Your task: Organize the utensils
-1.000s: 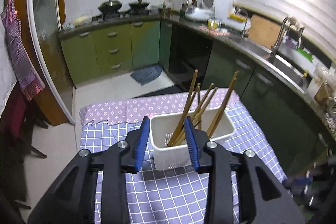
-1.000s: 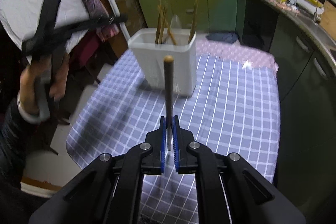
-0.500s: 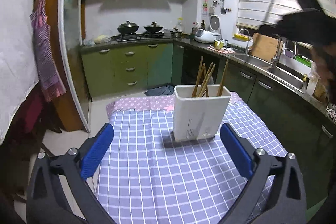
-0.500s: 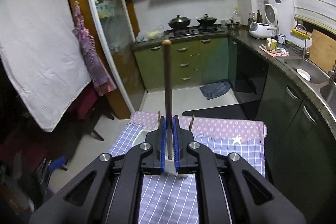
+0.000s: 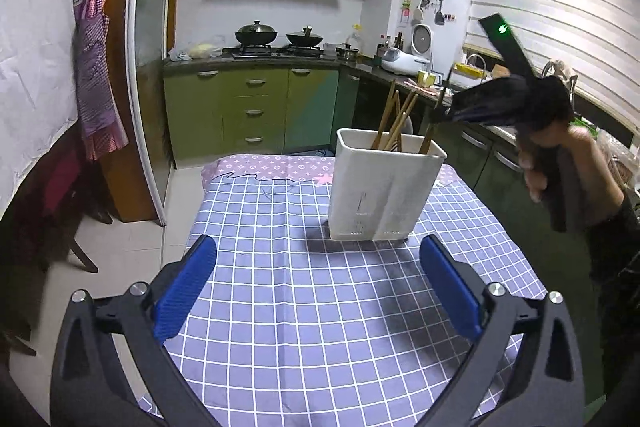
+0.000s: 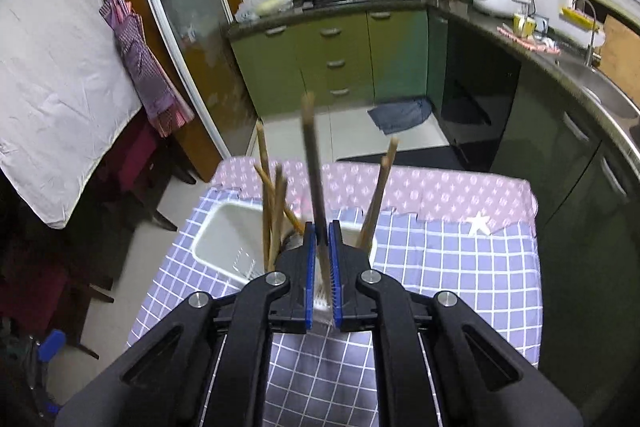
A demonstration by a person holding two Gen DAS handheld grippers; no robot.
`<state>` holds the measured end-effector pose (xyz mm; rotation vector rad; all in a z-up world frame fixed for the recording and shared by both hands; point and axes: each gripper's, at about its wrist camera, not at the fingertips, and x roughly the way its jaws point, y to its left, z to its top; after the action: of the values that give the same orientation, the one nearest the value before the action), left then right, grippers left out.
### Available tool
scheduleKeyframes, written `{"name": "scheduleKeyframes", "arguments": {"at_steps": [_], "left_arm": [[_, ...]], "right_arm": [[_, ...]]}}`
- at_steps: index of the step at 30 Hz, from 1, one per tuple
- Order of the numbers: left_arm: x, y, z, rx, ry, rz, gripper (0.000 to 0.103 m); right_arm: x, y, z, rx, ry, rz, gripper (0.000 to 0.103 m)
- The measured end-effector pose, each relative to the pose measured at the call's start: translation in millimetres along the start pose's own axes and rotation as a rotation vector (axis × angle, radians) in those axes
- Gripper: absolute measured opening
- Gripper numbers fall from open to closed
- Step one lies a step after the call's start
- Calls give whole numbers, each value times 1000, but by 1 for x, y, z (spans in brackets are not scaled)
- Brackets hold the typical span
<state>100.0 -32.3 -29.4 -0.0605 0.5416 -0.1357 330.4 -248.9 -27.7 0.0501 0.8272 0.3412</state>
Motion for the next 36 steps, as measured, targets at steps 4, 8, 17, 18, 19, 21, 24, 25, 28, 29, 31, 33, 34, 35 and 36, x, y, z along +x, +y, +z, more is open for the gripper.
{"name": "scheduleKeyframes", "arguments": {"at_steps": [4,8,17,18,19,21,24,25,28,29,31,33,34,35,36], "left_arm": [[6,-7,-1,14,20,-5,97],[5,-9,-3,25,10,6,97],[15,-15,-25,27,44,-7,97],[14,-17,-27,28,45,-6,97],[13,-17,-29,27,44,-4,97],[7,-18,-31,27,43,-4,97],[-12,-20,-30,38,19,11,97],[-18,-21,-29,40,10,16,97],[-43,-22,-28,45,-19,33,97],[-51,-22,-29,44,-25,38,97],[-65,-21,-33,43,-30,42,97],[-75,-19,-37,33,-29,43,97],[-79,-16,-39,23,-26,41,97],[-84,-14,-40,12,-22,38,97],[-88,-11,-41,-1,-25,37,97]], "right_arm": [[-7,1,-17,-3,-17,1,14],[-51,1,-50,-8,-132,18,46],[-103,4,-193,-7,-313,-82,99],[-106,5,-205,-10,-326,-95,99],[-108,7,-213,-16,-335,-104,99],[-111,12,-225,-37,-334,-127,99],[-133,19,-238,-54,-347,-138,99],[-142,21,-240,-56,-357,-145,99],[-176,29,-253,-56,-401,-158,99],[-189,32,-258,-60,-416,-163,99],[-208,39,-266,-75,-430,-188,99],[-223,42,-275,-72,-437,-198,99],[-227,43,-278,-67,-437,-199,99],[-233,43,-283,-55,-442,-193,99],[-237,42,-287,-40,-452,-189,99]]}}
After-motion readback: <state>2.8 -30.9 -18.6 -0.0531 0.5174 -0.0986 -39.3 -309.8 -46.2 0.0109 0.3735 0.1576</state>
